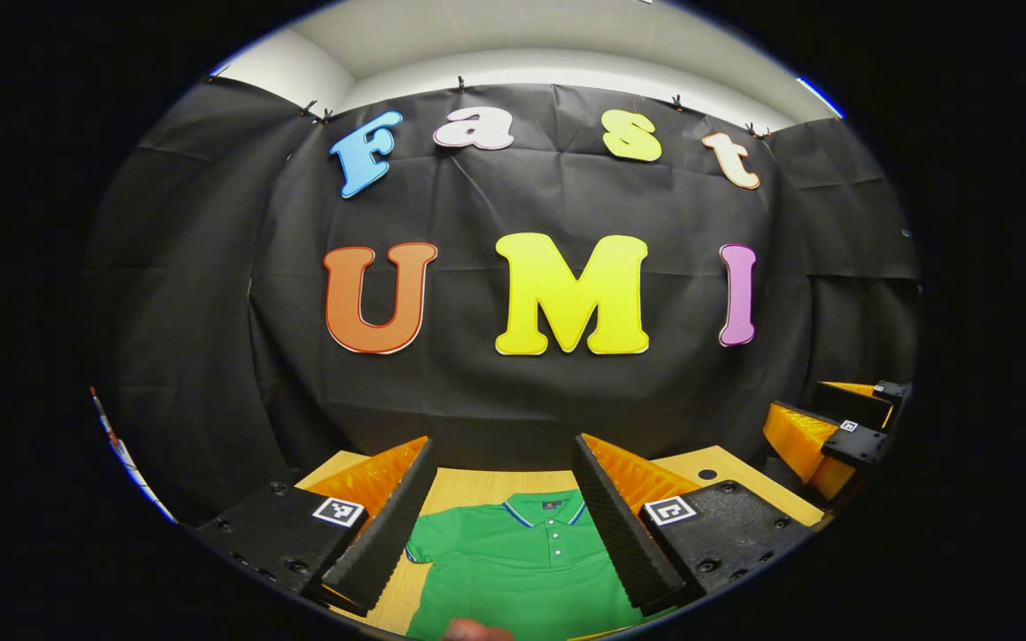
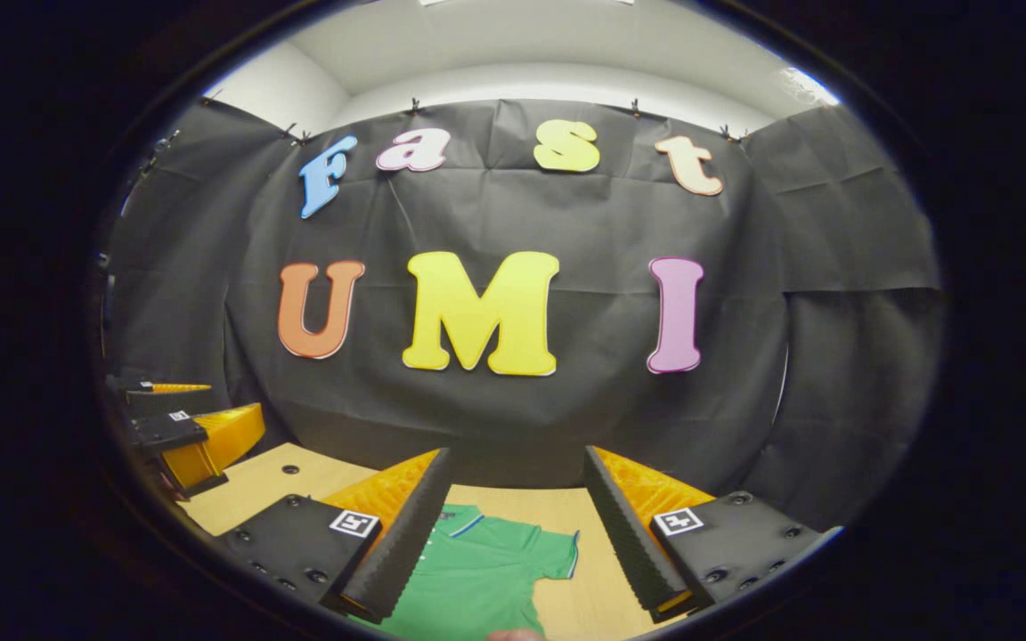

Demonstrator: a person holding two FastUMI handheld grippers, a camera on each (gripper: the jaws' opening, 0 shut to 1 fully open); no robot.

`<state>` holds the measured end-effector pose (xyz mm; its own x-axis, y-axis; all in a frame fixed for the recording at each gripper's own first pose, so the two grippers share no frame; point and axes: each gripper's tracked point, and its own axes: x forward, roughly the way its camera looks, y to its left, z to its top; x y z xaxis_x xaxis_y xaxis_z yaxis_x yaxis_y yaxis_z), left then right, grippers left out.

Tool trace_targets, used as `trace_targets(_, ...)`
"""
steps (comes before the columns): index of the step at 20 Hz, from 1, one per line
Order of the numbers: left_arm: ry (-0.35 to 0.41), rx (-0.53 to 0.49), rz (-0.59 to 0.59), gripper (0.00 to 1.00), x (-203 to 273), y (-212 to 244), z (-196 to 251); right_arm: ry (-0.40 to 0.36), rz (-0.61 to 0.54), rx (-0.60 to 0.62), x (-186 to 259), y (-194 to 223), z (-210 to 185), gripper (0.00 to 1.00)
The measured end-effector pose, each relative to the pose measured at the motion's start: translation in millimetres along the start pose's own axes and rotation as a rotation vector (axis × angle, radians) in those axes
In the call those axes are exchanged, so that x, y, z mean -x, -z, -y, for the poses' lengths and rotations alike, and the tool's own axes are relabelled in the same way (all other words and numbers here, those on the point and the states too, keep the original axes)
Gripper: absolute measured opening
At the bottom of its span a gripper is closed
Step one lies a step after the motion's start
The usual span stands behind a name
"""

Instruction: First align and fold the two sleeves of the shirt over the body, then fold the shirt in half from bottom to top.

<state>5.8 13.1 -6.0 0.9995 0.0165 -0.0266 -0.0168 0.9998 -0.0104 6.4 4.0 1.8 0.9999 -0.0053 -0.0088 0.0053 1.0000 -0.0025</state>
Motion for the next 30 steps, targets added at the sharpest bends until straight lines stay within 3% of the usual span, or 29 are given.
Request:
trace_targets(8,0.017,0.004,-0.017,0.98,-1,6,7,-0.004,-0.030,-0.007,-2,11,8,0.96)
trace_targets(14,0.049,0.002,-0.058,0.98,1,26,19,-0.038,-0.156,0.003,-9,45,23,0.94)
trace_targets(22,0.039,-0.009,-0.152,0.99,10,61,19,-0.081,-0.560,-0.091,-52,162,58,0.96)
trace_targets(30,-0.028,-0.007,-0.240,0.99,13,89,3,-0.034,-0.786,-0.146,-137,268,100,0.94)
